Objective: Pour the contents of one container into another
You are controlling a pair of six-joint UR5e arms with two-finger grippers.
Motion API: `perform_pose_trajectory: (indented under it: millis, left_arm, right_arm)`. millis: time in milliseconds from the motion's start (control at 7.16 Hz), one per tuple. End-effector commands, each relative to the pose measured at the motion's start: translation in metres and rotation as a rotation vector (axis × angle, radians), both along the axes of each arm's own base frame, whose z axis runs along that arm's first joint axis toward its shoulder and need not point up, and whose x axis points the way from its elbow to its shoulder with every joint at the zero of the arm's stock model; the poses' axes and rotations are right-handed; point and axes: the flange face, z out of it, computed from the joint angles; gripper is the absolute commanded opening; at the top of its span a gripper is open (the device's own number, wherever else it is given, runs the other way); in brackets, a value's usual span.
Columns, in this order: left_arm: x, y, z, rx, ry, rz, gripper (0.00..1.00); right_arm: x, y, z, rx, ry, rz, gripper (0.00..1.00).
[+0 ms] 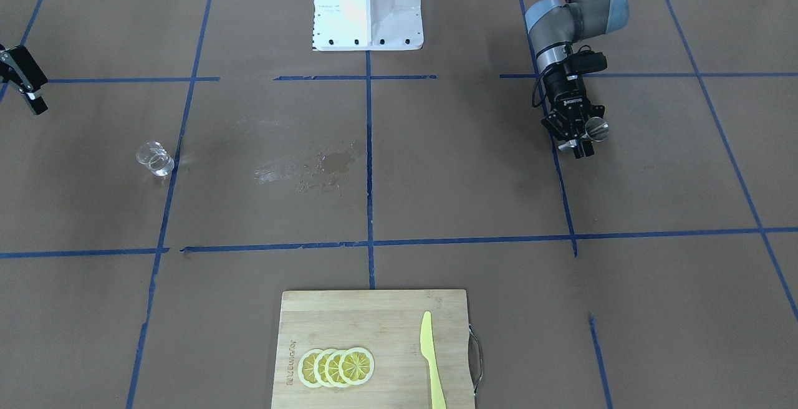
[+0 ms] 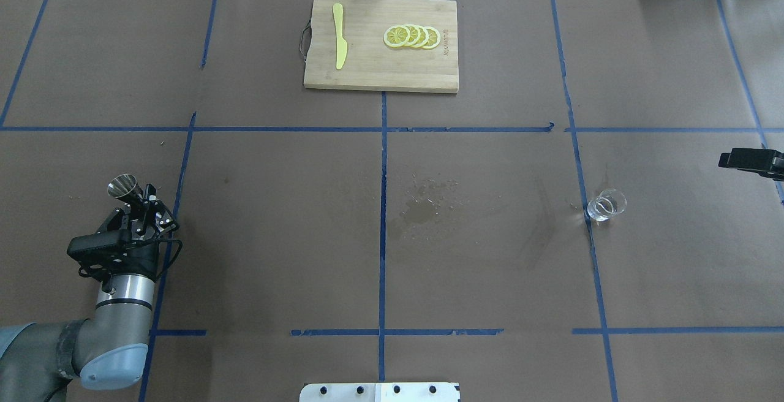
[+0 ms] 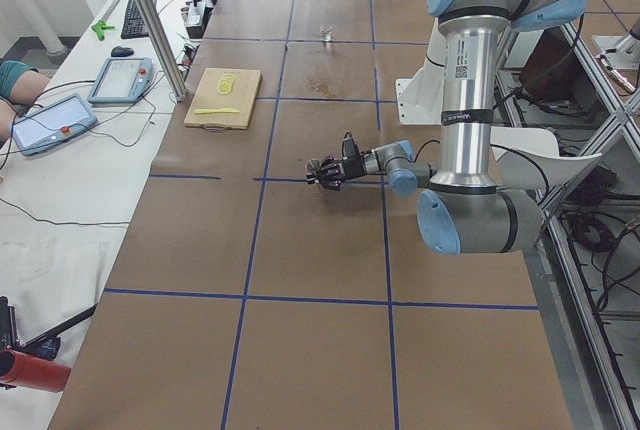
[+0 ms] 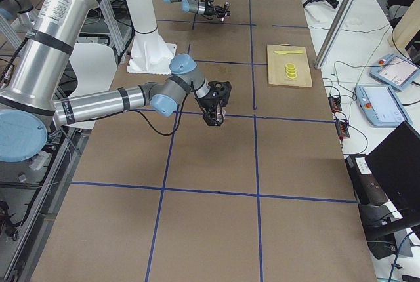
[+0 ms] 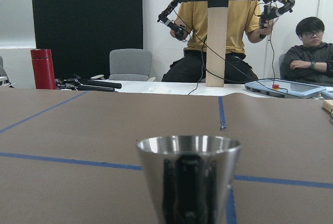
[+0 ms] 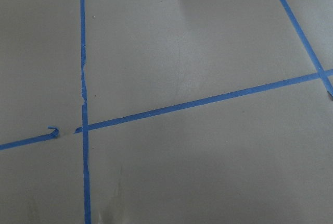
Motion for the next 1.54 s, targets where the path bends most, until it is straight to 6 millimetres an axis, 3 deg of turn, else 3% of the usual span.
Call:
perform_pose_trajectory:
  millis: [0, 140, 419, 698, 978, 1117, 1397]
  left_arm:
    - [-0.008, 0.000, -0.030, 0.009, 0.061, -0.003, 0.00]
    - [-0.015, 0.001, -0.068, 0.018, 0.140, -0.001, 0.00]
    - [-0.022, 0.003, -0.102, 0.024, 0.210, 0.010, 0.00]
    - [-0.003, -0.005, -0.157, 0.065, 0.098, 0.062, 0.00]
    - [-0.004, -0.002, -0.187, 0.103, 0.212, 0.152, 0.00]
    - [-0.011, -0.001, -0.194, 0.172, 0.100, 0.252, 0.00]
    - [-0.028, -0.025, -0.208, 0.222, 0.140, 0.243, 0.00]
  right_arm:
    - [0.000, 0.000, -0.004, 0.007, -0.004, 0.001, 1.00]
    - [-0.001, -0.001, -0.006, 0.012, -0.007, 0.002, 1.00]
    - [-0.002, 0.000, -0.012, 0.022, -0.017, -0.006, 1.00]
    - [-0.002, 0.000, -0.019, 0.032, -0.026, -0.007, 1.00]
    - [-0.001, 0.001, -0.025, 0.042, -0.034, -0.007, 1.00]
    - [-0.002, 0.001, -0.027, 0.045, -0.037, -0.008, 1.00]
    - [-0.018, 0.002, -0.029, 0.099, 0.021, 0.025, 1.00]
